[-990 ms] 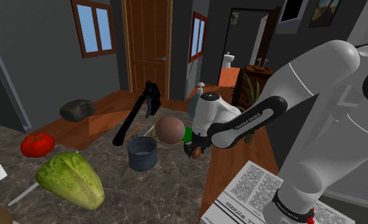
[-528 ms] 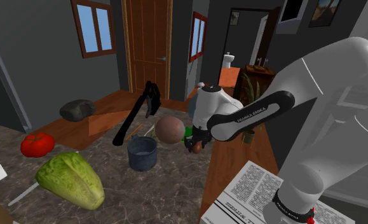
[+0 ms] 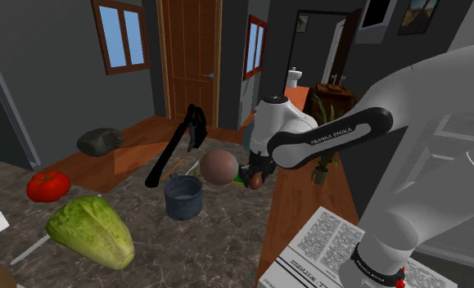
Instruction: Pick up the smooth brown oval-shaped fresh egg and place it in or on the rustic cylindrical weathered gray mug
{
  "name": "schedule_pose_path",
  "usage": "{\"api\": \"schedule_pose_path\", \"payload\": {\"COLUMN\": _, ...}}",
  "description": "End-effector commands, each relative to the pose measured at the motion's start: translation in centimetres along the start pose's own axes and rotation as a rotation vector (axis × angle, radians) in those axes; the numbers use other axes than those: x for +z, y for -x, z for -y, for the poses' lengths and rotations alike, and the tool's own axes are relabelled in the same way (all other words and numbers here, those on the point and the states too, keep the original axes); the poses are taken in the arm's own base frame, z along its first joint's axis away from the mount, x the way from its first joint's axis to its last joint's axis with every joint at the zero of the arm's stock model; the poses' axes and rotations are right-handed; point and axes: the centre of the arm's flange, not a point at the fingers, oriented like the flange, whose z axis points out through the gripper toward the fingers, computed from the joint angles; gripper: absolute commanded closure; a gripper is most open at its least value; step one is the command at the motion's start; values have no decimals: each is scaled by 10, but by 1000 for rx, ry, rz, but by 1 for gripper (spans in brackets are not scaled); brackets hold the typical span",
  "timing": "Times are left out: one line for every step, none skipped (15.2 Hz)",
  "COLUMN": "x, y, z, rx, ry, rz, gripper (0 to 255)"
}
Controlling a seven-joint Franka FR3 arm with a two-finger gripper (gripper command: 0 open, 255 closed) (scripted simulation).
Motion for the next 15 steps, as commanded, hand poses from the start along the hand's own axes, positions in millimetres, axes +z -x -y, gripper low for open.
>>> {"api": "schedule_pose_path", "payload": {"x": -11, "y": -2, "z": 0, "rx": 0, "ry": 0, "rz": 0, "gripper": 255}}
{"api": "schedule_pose_path", "payload": {"x": -17, "y": -3, "z": -1, "rx": 0, "ry": 0, "rz": 0, "gripper": 255}}
{"api": "schedule_pose_path", "payload": {"x": -22, "y": -4, "z": -1, "rx": 0, "ry": 0, "rz": 0, "gripper": 255}}
{"api": "schedule_pose_path", "payload": {"x": -27, "y": -5, "z": -1, "rx": 0, "ry": 0, "rz": 0, "gripper": 255}}
{"api": "schedule_pose_path", "payload": {"x": -32, "y": -6, "z": -1, "rx": 0, "ry": 0, "rz": 0, "gripper": 255}}
{"api": "schedule_pose_path", "payload": {"x": -37, "y": -7, "z": -2, "rx": 0, "ry": 0, "rz": 0, "gripper": 255}}
{"api": "schedule_pose_path", "payload": {"x": -43, "y": -8, "z": -2, "rx": 0, "ry": 0, "rz": 0, "gripper": 255}}
{"api": "schedule_pose_path", "payload": {"x": -48, "y": -9, "z": -2, "rx": 0, "ry": 0, "rz": 0, "gripper": 255}}
{"api": "schedule_pose_path", "payload": {"x": -53, "y": -10, "z": -2, "rx": 0, "ry": 0, "rz": 0, "gripper": 255}}
{"api": "schedule_pose_path", "payload": {"x": -58, "y": -11, "z": -3, "rx": 0, "ry": 0, "rz": 0, "gripper": 255}}
{"api": "schedule_pose_path", "payload": {"x": -63, "y": -12, "z": -3, "rx": 0, "ry": 0, "rz": 0, "gripper": 255}}
{"api": "schedule_pose_path", "payload": {"x": -69, "y": -13, "z": -3, "rx": 0, "ry": 0, "rz": 0, "gripper": 255}}
{"api": "schedule_pose_path", "payload": {"x": -74, "y": -14, "z": -3, "rx": 0, "ry": 0, "rz": 0, "gripper": 255}}
{"api": "schedule_pose_path", "payload": {"x": -79, "y": -15, "z": -3, "rx": 0, "ry": 0, "rz": 0, "gripper": 255}}
{"api": "schedule_pose_path", "payload": {"x": -84, "y": -16, "z": -4, "rx": 0, "ry": 0, "rz": 0, "gripper": 255}}
